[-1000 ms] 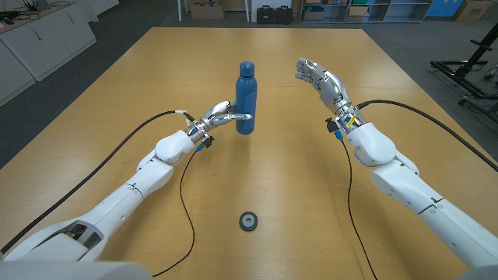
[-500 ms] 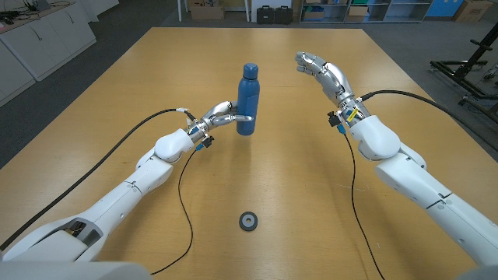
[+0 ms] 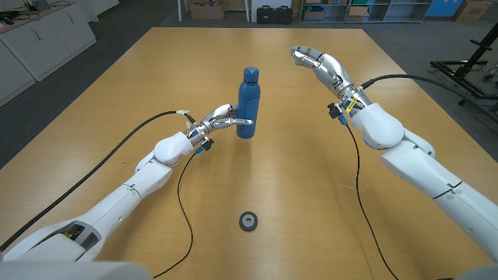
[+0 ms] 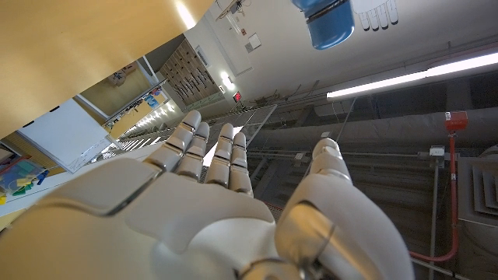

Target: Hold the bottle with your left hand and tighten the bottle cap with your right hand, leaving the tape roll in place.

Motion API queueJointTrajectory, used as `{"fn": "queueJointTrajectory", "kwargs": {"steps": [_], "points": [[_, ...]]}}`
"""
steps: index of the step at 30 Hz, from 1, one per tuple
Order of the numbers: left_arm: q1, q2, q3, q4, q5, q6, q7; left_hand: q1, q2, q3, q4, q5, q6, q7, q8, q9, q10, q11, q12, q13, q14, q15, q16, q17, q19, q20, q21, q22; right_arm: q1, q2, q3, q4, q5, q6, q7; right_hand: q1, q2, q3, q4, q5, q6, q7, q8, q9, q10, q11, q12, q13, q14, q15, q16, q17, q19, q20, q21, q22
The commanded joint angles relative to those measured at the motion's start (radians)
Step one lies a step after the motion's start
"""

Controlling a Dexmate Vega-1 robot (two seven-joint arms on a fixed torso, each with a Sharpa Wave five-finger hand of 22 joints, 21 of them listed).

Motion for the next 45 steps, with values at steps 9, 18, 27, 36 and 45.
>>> {"fn": "queueJointTrajectory", "kwargs": {"steps": [9,18,27,36,45], "points": [[0.056,0.053,-0.026,-0.091,0.056,0.065,0.072,0.04,0.099,0.05,0.039,0.005,0.153,-0.148,0.006,0.006,0.09,-0.076,0.0,0.004,0.008,-0.163,0.0,0.005,0.008,-0.14,0.0,0.006,0.033,-0.042,-0.008,-0.052,-0.03,-0.08,0.029,0.032,0.002,0.006,-0.008,0.003,-0.007,-0.005,-0.005,0.005,-0.006,-0.001,0.002,0.002,-0.011,0.011,-0.004,0.004,-0.008,0.013,-0.014,0.003],[0.07,0.09,-0.038,-0.159,0.137,0.124,0.132,0.045,0.098,0.052,0.035,0.006,0.157,-0.145,0.006,0.006,0.093,-0.075,-0.001,0.005,0.011,-0.162,-0.001,0.005,0.01,-0.139,0.0,0.006,0.04,-0.061,-0.017,-0.066,-0.043,-0.088,0.055,0.045,0.001,0.008,-0.01,0.003,0.012,-0.013,0.002,0.007,0.002,-0.004,0.006,0.005,-0.019,0.011,-0.008,0.005,-0.017,0.017,-0.022,0.003],[0.081,0.113,-0.05,-0.215,0.182,0.154,0.173,0.05,0.099,0.057,0.034,0.007,0.165,-0.143,0.007,0.006,0.103,-0.074,0.0,0.006,0.018,-0.162,-0.001,0.005,0.017,-0.138,0.001,0.006,0.033,-0.077,-0.013,-0.074,-0.054,-0.064,0.072,0.063,-0.003,0.01,-0.012,0.004,0.024,-0.014,0.005,0.007,0.017,-0.006,0.014,0.007,0.017,-0.002,0.005,0.007,-0.001,0.019,-0.021,0.003],[0.088,0.122,-0.051,-0.22,0.17,0.158,0.17,0.052,0.1,0.059,0.033,0.008,0.169,-0.144,0.007,0.006,0.105,-0.076,-0.001,0.006,0.021,-0.163,-0.001,0.005,0.018,-0.137,0.001,0.006,0.049,-0.119,-0.008,-0.132,-0.088,-0.149,0.099,0.082,-0.008,0.013,-0.016,0.005,0.024,-0.024,0.004,0.008,0.023,-0.017,0.018,0.009,0.034,-0.003,0.01,0.008,0.011,0.026,-0.022,0.002],[0.104,0.14,-0.055,-0.245,0.183,0.169,0.179,0.053,0.101,0.062,0.033,0.008,0.18,-0.14,0.009,0.006,0.108,-0.07,-0.003,0.006,0.025,-0.162,-0.002,0.005,0.019,-0.136,0.0,0.006,0.076,-0.141,-0.016,-0.182,-0.116,-0.253,0.119,0.113,-0.021,0.013,-0.012,0.005,0.059,-0.036,0.013,0.011,0.054,-0.028,0.034,0.014,0.077,-0.007,0.023,0.011,0.099,0.068,-0.002,0.001]]}}
